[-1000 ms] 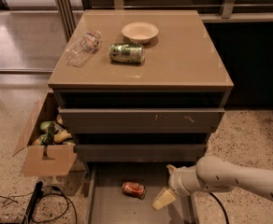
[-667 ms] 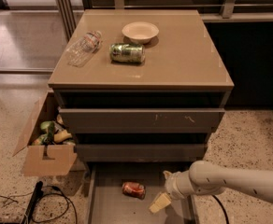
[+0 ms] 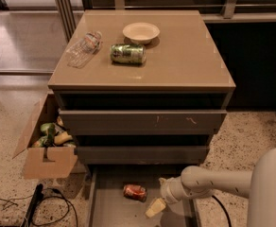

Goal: Pick coke can from bottom drawer and place on counter

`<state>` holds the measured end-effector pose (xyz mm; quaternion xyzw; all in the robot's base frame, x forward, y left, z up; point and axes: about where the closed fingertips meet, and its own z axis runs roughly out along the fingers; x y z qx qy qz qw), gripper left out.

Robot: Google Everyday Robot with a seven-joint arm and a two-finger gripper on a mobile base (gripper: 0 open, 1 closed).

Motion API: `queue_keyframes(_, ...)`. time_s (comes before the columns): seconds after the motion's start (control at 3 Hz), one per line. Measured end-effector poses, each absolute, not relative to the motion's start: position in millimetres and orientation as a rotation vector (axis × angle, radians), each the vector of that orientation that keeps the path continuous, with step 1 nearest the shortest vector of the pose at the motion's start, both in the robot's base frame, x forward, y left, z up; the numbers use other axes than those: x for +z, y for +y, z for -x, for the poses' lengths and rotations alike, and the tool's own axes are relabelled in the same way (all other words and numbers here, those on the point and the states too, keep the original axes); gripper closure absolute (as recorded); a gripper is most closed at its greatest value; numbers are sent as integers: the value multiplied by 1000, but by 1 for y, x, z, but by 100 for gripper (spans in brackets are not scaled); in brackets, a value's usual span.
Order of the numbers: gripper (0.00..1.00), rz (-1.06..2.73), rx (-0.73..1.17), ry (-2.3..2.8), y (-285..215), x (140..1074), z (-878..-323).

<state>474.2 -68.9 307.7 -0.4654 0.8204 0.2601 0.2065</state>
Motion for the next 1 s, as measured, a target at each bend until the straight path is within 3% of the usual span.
queue_keyframes(0.67,0,1164,766,2125,-64,297,-496)
queue_keyframes(1.0,0,1052,709,1985,-45,268,-534)
